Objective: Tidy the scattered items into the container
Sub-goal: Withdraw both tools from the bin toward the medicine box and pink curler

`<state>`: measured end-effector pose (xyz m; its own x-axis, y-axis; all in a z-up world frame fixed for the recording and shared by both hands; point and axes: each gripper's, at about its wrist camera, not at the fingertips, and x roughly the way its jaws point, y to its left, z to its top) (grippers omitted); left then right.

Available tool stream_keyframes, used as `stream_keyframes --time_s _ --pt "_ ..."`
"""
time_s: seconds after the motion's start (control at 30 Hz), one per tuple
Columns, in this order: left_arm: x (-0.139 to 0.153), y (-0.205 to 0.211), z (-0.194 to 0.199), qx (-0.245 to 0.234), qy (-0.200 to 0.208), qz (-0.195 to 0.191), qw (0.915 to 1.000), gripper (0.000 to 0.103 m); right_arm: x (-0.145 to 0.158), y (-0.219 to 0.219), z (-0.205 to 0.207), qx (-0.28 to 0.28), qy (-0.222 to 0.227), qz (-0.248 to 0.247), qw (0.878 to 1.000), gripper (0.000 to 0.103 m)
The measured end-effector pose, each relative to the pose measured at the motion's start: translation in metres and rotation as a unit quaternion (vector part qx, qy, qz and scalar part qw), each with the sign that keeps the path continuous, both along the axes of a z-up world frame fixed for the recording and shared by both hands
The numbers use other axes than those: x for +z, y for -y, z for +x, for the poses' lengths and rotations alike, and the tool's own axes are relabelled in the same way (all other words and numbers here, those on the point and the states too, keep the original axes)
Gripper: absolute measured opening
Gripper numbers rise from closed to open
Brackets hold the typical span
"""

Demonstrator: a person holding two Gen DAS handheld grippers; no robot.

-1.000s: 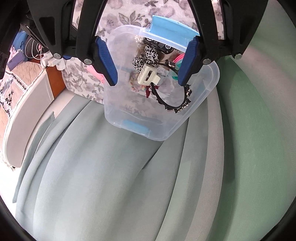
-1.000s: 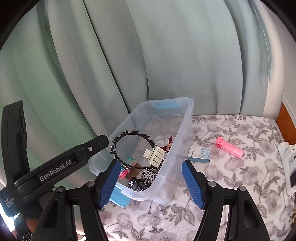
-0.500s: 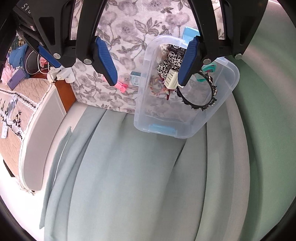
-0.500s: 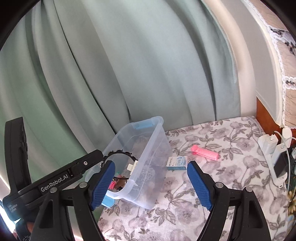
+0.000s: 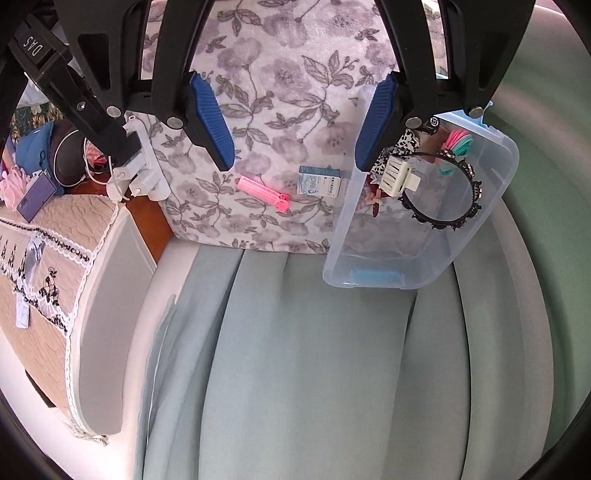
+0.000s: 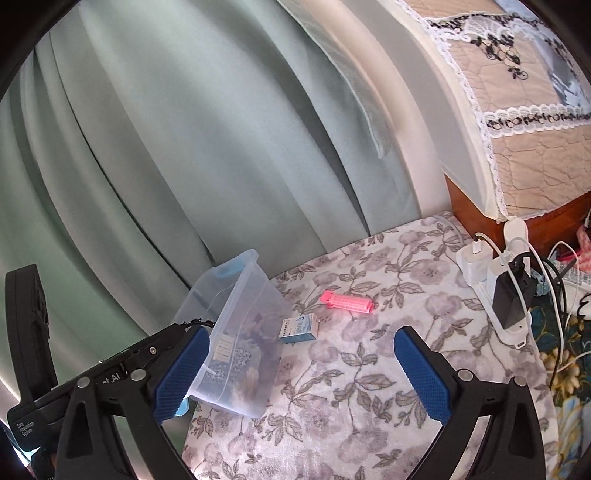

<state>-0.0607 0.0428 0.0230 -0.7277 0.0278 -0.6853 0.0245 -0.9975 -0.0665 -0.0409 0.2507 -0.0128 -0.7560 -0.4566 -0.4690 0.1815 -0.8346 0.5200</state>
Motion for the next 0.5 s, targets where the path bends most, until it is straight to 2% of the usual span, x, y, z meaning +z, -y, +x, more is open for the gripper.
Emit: stream_keyframes --time_s 0.3,0.5 --pt "-0.010 -0.009 -0.010 0.018 -0.005 0.002 0.9998 0.069 -0.015 -0.025 -0.003 -0.048 0.000 0.023 0.999 0.103" --pt "-0.024 -0.019 -0.022 0.021 0.001 -0.021 0.9996 0.069 -0.030 -0.029 -0.012 -0.048 0.009 0.044 0.998 0.103"
